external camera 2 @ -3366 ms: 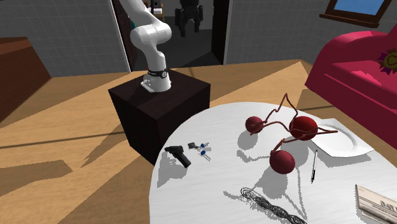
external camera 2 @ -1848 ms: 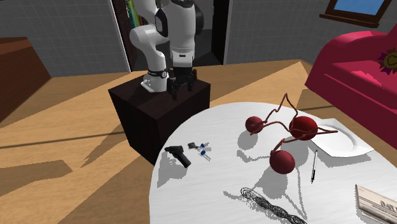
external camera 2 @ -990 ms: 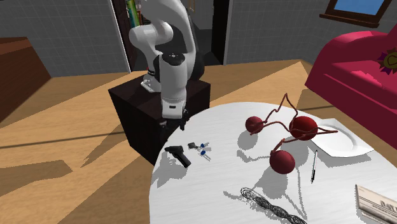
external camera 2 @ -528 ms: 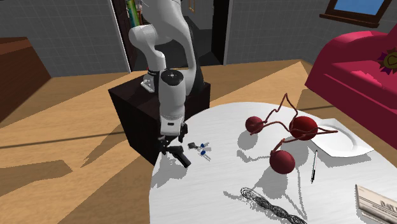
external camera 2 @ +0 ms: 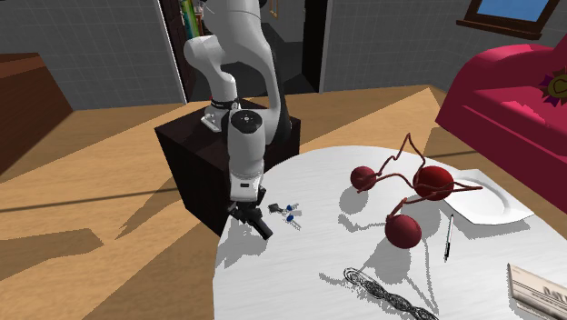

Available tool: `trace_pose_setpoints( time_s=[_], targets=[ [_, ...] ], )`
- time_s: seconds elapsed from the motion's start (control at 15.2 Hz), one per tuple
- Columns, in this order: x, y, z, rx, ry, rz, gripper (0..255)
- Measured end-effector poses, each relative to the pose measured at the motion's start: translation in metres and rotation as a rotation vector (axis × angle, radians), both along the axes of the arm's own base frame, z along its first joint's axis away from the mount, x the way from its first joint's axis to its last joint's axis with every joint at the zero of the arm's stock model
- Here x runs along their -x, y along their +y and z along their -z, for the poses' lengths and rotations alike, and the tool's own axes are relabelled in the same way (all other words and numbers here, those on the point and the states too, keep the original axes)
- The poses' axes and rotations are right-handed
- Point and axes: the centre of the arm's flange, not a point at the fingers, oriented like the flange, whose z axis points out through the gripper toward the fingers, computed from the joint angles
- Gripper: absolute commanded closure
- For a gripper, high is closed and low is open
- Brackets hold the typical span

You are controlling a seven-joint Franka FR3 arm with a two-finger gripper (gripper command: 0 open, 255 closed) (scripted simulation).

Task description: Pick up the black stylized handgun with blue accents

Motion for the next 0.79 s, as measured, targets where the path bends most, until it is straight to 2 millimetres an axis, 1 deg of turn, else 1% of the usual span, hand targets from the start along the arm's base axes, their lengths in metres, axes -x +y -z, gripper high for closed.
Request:
trace_pose_setpoints(
  time_s=[0.46, 0.79],
  targets=[
    [0.000, -0.001, 0.000, 0.001, -0.001, 0.001, 255],
    [0.001, 0.000, -0.020, 0.000, 0.000, 0.000, 255]
  ],
)
